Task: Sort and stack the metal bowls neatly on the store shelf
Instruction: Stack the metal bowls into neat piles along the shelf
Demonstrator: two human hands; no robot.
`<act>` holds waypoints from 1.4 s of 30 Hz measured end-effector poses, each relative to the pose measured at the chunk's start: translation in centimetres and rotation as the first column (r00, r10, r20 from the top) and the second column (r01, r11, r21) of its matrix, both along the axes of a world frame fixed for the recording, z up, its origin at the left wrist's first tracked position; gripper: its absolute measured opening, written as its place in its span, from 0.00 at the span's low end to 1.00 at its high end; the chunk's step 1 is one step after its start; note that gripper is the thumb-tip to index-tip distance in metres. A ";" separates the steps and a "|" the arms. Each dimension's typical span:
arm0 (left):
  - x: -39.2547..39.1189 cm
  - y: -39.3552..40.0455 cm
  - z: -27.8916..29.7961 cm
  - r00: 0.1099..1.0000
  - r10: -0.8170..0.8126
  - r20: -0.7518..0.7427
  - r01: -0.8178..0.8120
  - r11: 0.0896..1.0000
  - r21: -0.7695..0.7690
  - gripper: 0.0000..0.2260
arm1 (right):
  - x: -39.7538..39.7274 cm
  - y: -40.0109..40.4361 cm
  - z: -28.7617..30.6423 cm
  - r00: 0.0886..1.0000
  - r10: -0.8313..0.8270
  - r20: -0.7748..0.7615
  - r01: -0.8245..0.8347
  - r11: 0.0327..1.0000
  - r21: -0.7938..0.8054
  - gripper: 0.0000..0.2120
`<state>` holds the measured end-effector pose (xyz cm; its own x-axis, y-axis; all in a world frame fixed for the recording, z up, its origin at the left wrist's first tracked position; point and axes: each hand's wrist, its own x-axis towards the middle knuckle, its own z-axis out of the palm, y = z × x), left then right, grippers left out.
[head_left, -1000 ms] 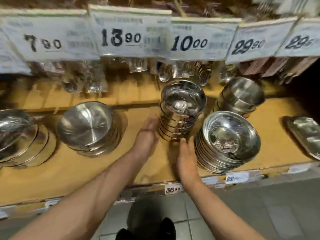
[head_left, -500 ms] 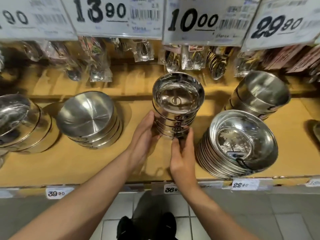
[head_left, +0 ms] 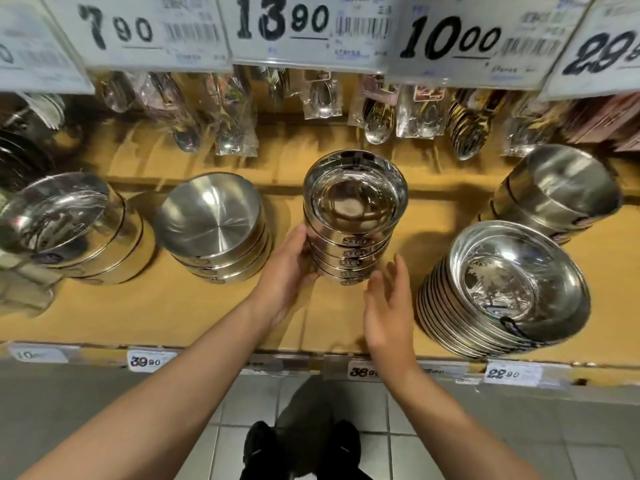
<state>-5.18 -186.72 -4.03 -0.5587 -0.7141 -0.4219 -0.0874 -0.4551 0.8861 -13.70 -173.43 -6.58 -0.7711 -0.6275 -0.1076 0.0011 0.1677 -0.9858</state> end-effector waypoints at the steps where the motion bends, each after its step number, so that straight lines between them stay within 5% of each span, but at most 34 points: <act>1: -0.1 0.0 -0.1 1.000 0.004 0.002 -0.004 1.000 0.005 0.16 | -0.6 -0.3 0.0 1.000 0.003 -0.007 -0.003 1.000 0.018 0.24; 10: 0.9 0.9 0.6 1.000 -0.014 -0.023 0.015 0.999 0.049 0.19 | -1.1 -0.1 -0.7 0.992 0.048 0.112 -0.048 0.999 -0.004 0.21; 16: 4.3 4.8 0.1 0.991 0.071 0.116 -0.080 0.994 0.076 0.12 | 1.2 6.2 1.0 0.976 0.080 0.202 -0.074 0.997 -0.032 0.16; 21: 4.7 9.4 1.3 0.992 -0.059 0.114 0.044 0.990 0.132 0.18 | 0.2 12.6 2.2 0.959 -0.129 0.251 0.108 0.989 0.097 0.12; 27: 0.5 10.7 3.4 0.972 -0.220 0.089 0.215 0.975 0.063 0.14 | -2.4 17.2 5.4 0.883 -0.367 0.294 0.368 0.928 0.051 0.10; 30: -1.4 11.0 3.9 0.963 -0.266 0.050 0.265 0.964 0.032 0.25 | -4.3 18.2 6.4 0.862 -0.421 0.282 0.428 0.903 0.040 0.10; 38: -6.3 10.9 3.6 0.954 -0.296 0.035 0.290 0.950 0.118 0.38 | -10.0 15.4 5.8 0.858 -0.283 0.429 0.285 0.957 0.060 0.21; 42: -7.5 11.2 2.5 0.962 -0.272 0.018 0.267 0.952 0.147 0.34 | -11.5 13.4 4.7 0.862 -0.102 0.496 0.136 0.990 -0.032 0.17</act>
